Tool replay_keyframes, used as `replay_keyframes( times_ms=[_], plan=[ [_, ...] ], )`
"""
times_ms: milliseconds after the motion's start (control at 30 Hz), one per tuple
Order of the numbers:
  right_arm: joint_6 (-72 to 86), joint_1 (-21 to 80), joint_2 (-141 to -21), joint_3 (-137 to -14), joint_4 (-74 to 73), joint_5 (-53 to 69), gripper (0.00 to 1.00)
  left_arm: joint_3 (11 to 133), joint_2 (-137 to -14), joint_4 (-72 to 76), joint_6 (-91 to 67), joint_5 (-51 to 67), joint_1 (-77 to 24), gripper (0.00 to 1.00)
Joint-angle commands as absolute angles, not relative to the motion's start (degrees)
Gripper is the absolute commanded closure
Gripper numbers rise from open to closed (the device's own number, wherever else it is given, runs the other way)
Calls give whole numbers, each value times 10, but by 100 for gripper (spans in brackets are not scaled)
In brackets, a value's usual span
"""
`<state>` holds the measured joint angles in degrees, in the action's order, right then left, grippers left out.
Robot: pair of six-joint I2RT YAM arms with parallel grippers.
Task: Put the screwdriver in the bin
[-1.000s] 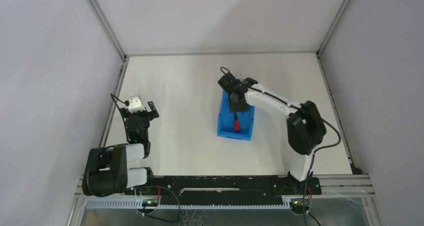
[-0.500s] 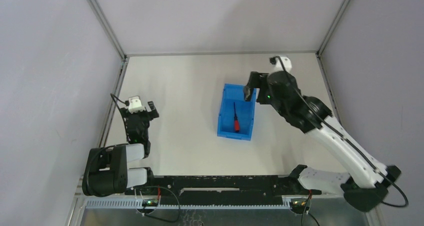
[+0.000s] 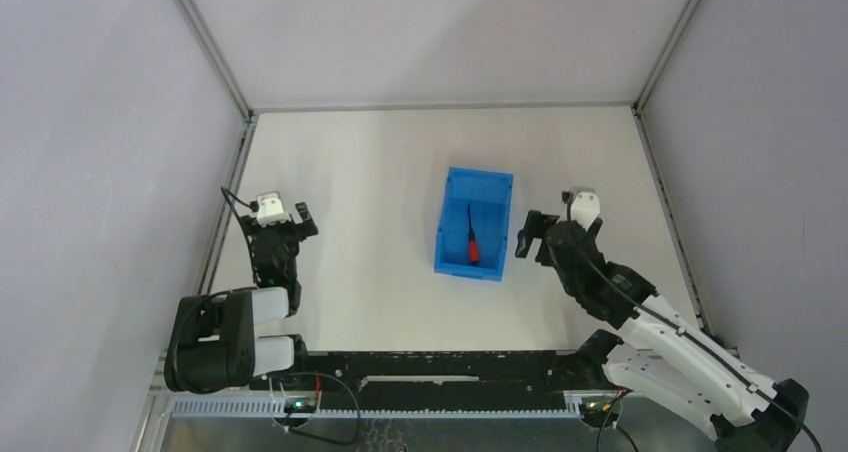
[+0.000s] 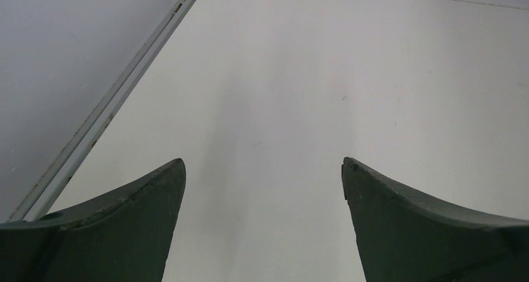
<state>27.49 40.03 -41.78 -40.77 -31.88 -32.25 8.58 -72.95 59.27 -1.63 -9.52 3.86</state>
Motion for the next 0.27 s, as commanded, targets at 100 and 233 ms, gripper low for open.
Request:
replay_keyframes(
  times_ms=[100,233],
  plan=[
    [359,393,-386,-283,-251,-327,0,109,-722,609,-15,-100,35,0],
    [371,393,-384,-260,-237,-307,1,110,-721,609,-15,-101,35,0]
  ],
)
